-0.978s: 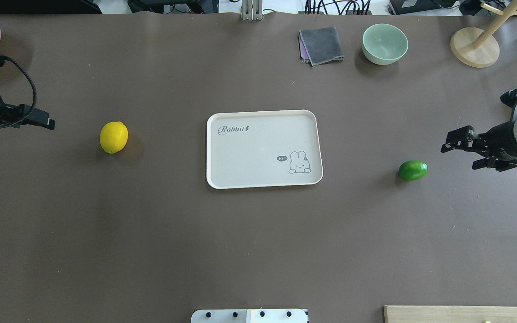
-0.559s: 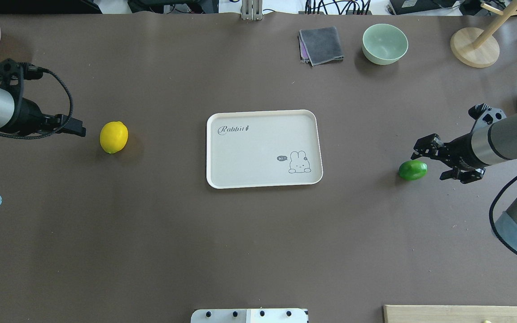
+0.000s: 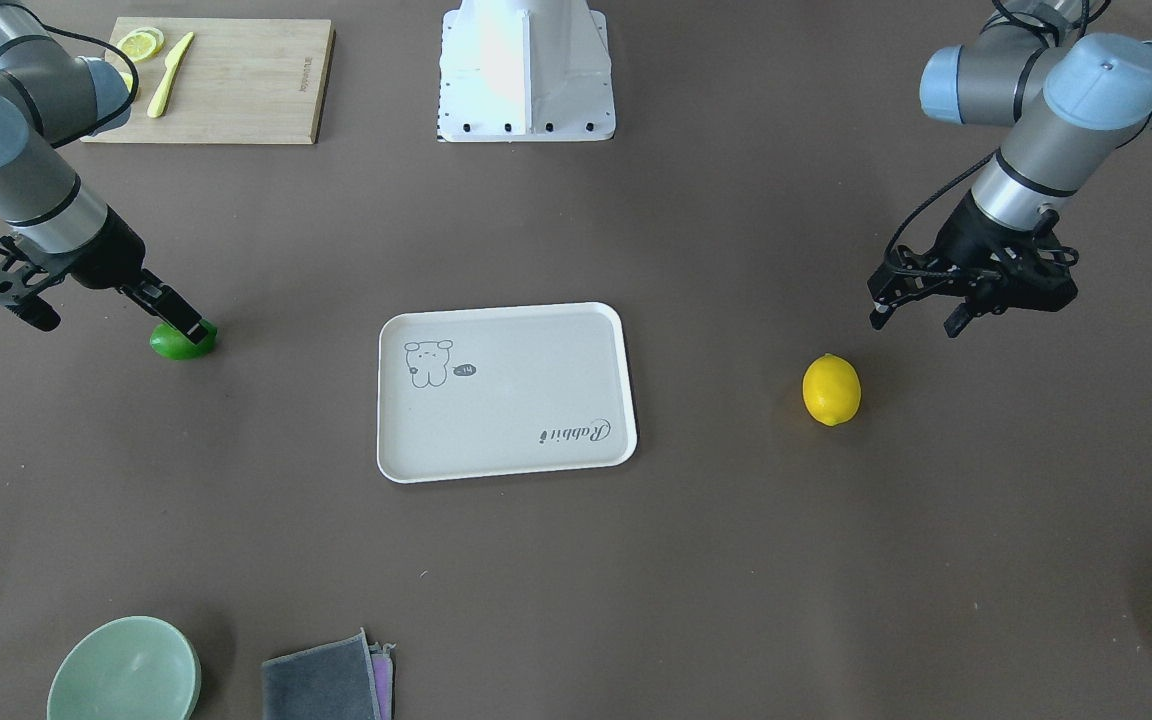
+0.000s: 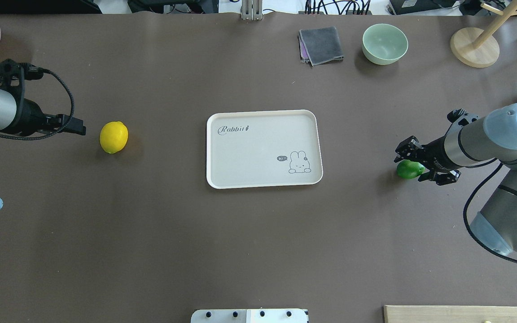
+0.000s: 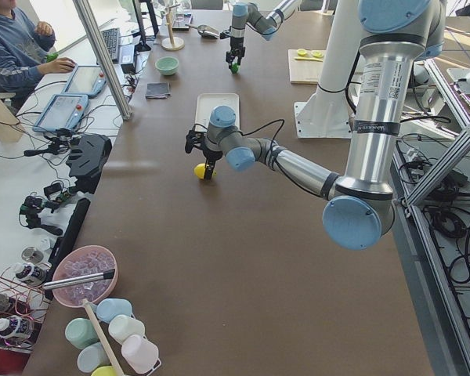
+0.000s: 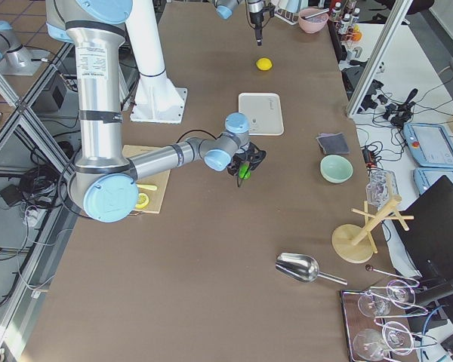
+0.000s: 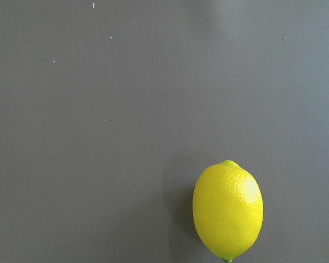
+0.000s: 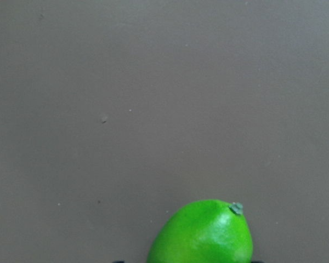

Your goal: Place all lemons on tray

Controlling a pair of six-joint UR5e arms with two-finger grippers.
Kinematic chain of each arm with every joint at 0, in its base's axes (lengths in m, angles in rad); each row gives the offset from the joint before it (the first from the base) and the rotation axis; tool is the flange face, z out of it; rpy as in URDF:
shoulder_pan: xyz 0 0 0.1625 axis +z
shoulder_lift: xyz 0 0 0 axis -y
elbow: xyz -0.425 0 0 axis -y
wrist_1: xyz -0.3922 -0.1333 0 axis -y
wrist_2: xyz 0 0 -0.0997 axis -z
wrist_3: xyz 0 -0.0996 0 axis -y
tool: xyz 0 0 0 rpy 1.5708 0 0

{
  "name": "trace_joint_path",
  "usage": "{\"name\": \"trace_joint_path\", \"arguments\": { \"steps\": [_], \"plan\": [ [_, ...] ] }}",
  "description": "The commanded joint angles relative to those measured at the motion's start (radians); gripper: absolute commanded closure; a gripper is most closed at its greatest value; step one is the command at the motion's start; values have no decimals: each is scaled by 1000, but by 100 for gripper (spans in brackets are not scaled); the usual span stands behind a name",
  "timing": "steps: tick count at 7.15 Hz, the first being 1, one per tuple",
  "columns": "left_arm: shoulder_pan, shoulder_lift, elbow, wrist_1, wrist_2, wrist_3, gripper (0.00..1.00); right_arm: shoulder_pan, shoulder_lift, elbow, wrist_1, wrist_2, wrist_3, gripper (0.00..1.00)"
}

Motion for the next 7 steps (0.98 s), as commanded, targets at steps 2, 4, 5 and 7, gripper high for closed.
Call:
{"name": "trace_joint_path", "arguments": {
  "steps": [2, 4, 5, 7],
  "plan": [
    [0, 2, 0, -1, 1, -16, 2, 3, -3, -12, -5, -7, 0, 46],
    [2, 2, 4, -1, 7, -32, 2, 19, -3, 2, -5, -6, 2, 100],
    [47, -6, 3, 1, 41, -92, 2, 22, 10, 2, -6, 2, 0, 100],
    [171, -35, 19, 8, 150, -138, 3, 22, 145, 5, -135, 3, 0, 100]
  ]
}}
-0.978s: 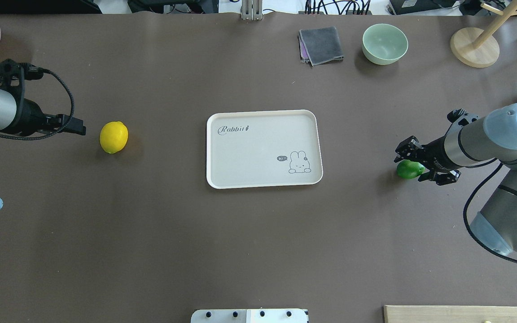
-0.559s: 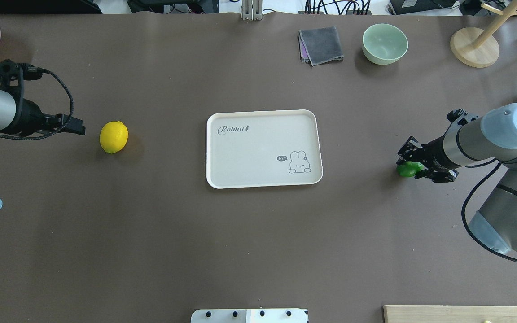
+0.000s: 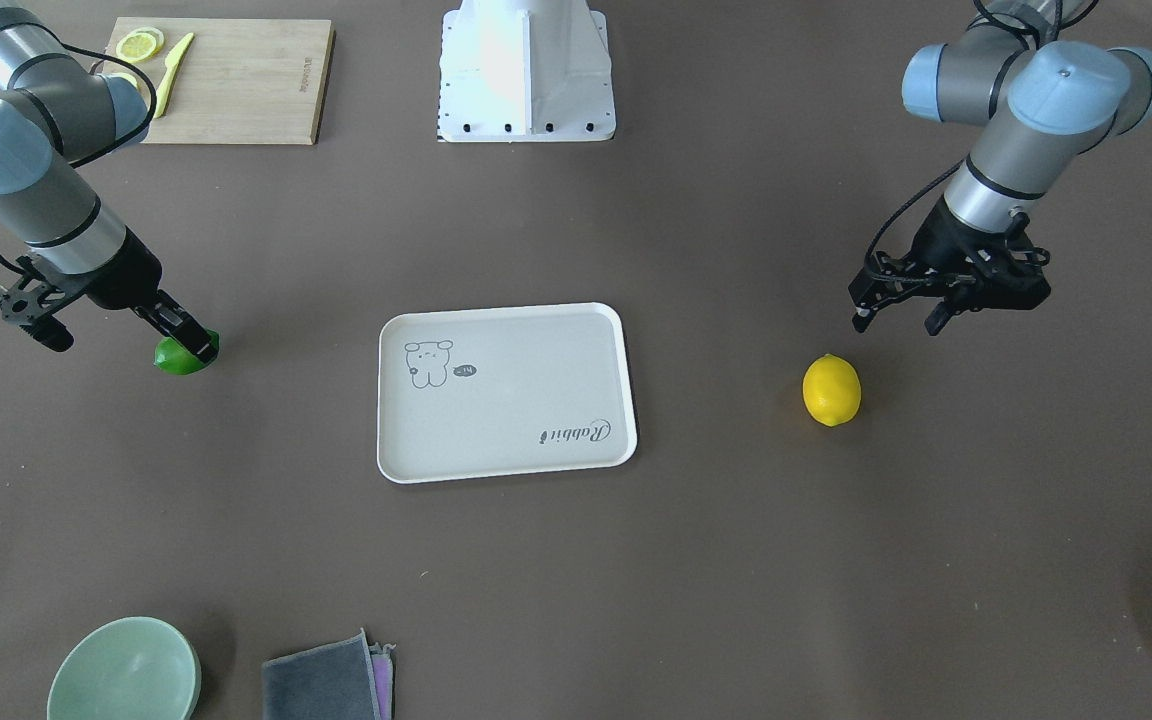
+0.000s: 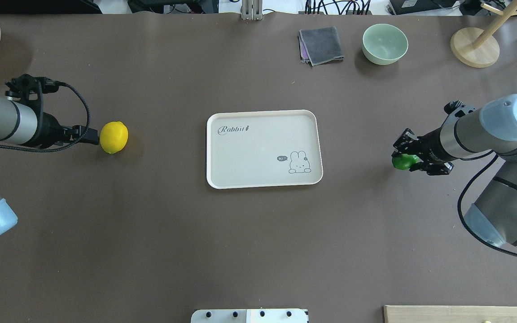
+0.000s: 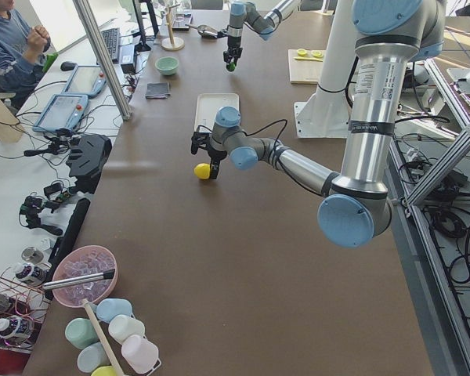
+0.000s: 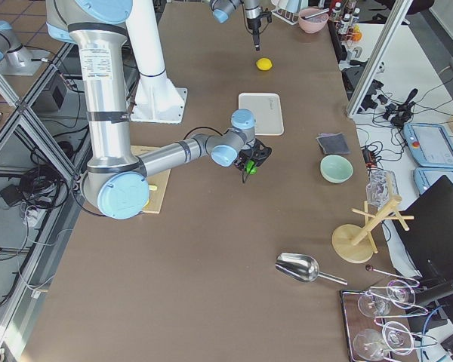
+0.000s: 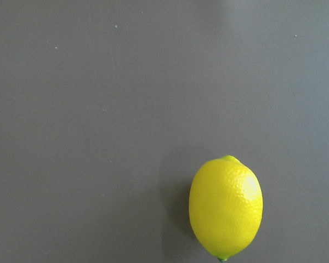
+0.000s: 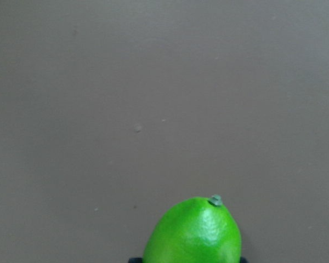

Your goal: Place all lemons on tray

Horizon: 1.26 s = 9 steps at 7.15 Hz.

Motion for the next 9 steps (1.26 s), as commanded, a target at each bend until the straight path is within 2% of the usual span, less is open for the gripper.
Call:
{"name": "trace_joint_path", "arguments": {
  "steps": [1, 2, 5, 7, 8, 9],
  "plan": [
    [67, -50, 53, 5, 53, -19, 3, -4, 175, 5, -193, -4, 0, 100],
    [66, -87, 93, 10, 55, -10, 4, -13, 219, 8, -214, -2, 0, 100],
    [63, -95, 133, 19, 58, 76, 6, -120, 324, -9, -214, -17, -26, 100],
    [61, -125, 153, 19, 58, 76, 17, -175, 382, -50, -217, -66, -100, 100],
    [60, -162, 183, 19, 56, 75, 28, -188, 395, -73, -216, -68, -106, 100],
    [58, -171, 191, 19, 55, 73, 34, -195, 395, -73, -214, -70, -129, 100]
  ]
}}
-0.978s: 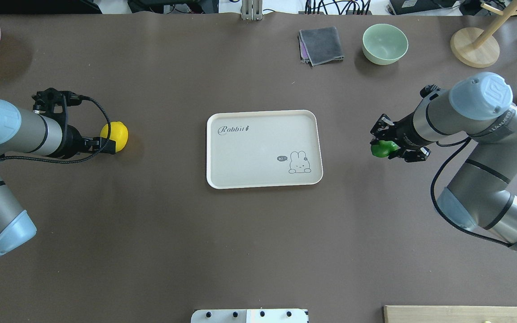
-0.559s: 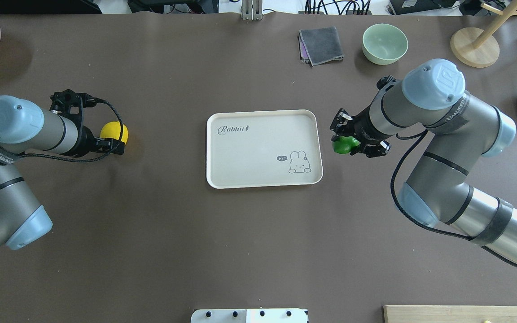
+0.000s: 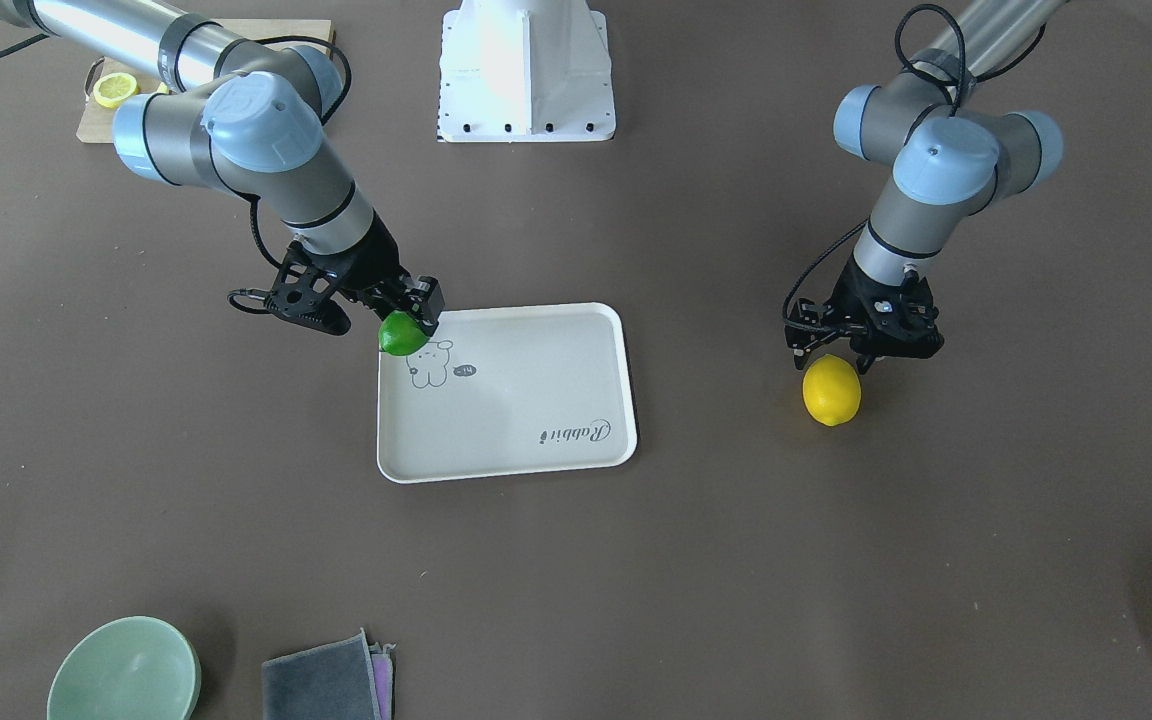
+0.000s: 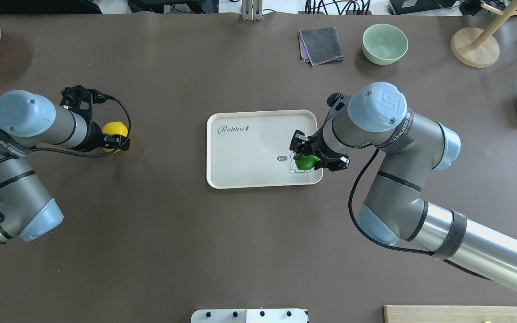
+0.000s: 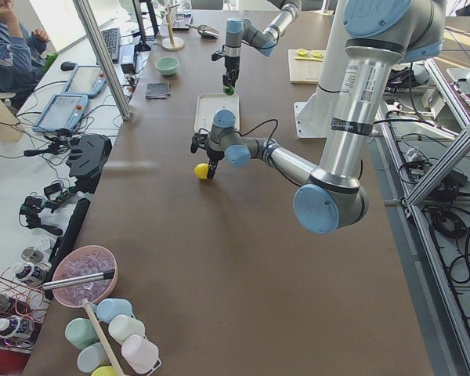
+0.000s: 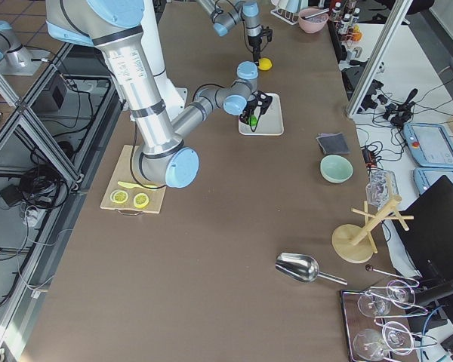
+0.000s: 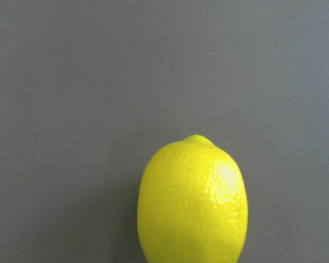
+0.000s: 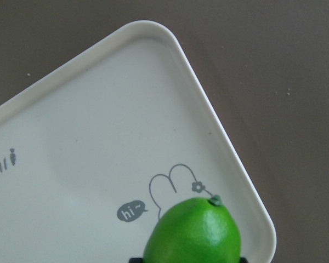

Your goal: Place all lemons on tray

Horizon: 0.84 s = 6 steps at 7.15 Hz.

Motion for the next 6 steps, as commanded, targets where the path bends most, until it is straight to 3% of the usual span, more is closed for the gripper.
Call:
{"name": "trace_joint_path", "arguments": {
  "steps": [1, 2, 3, 6],
  "plan": [
    [-9, -26, 19, 0, -2, -3, 53, -28, 19, -15, 0, -24, -38, 100],
    [-17, -27, 19, 0, -2, -3, 91, -37, 28, -28, 0, -39, -48, 100],
    [-21, -43, 16, 0, -3, -12, 100, -40, 32, -29, 0, -39, -49, 100],
    [1, -173, -1, 5, -8, -176, 100, -31, 41, -36, -3, -44, -87, 100]
  ]
}}
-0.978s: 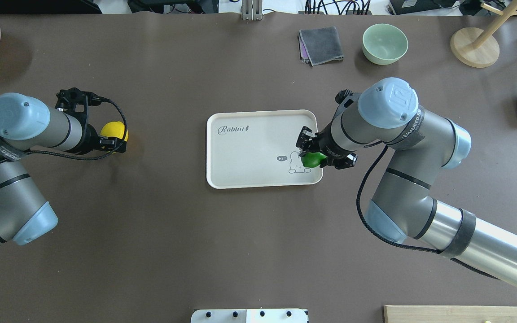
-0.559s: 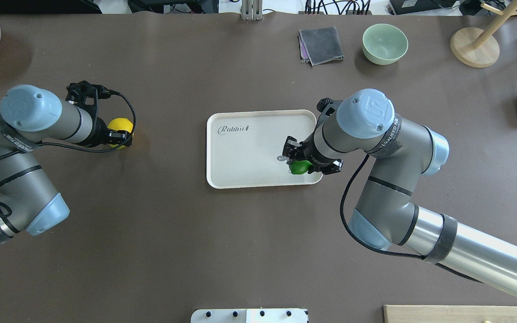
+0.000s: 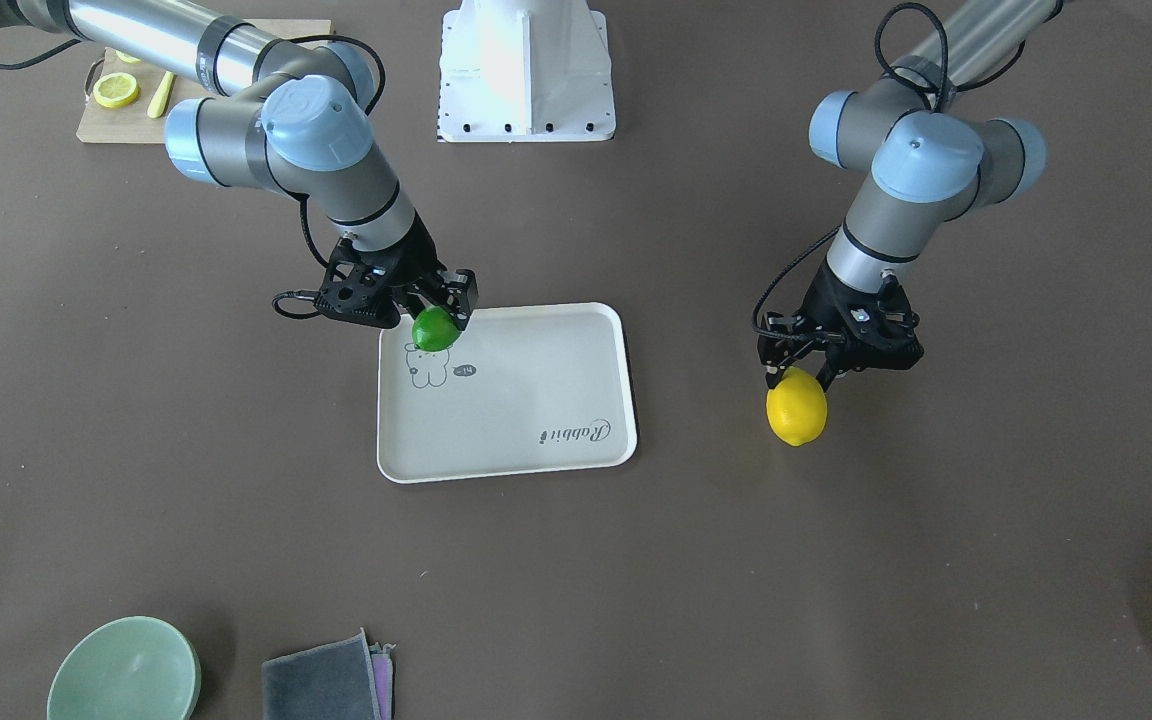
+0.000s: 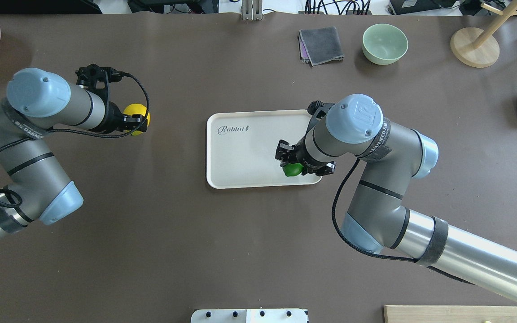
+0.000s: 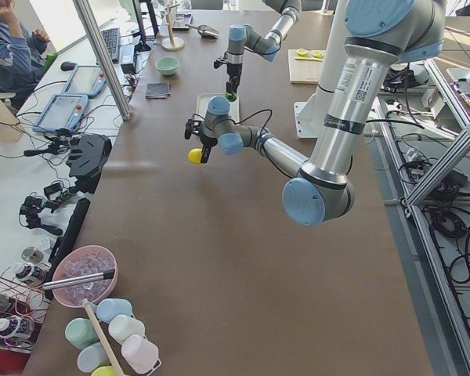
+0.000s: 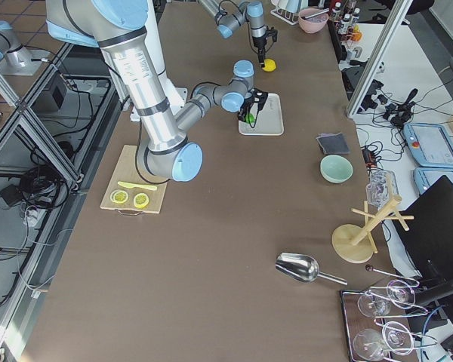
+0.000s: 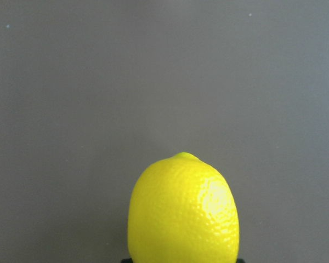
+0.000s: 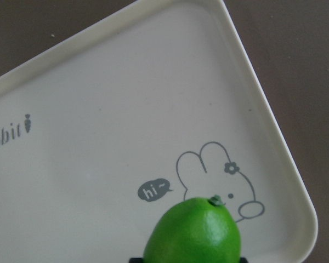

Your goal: Place all lemons on tray

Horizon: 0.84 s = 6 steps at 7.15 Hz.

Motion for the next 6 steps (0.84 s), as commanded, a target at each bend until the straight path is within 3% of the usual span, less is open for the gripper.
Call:
{"name": "trace_joint_path", "arguments": {
  "steps": [1, 2, 4, 6],
  "plan": [
    [66, -104, 7, 2, 4, -128, 100, 8, 2, -19, -1, -10, -39, 100],
    [93, -165, 13, 46, 7, -182, 100, 10, 3, -19, -7, -12, -35, 1],
    [146, -282, 78, 94, 61, -211, 100, 53, 0, -12, -14, 19, -38, 0],
    [157, -341, 148, 90, 73, -222, 100, 163, -41, -1, -12, 135, -94, 0]
  ]
}}
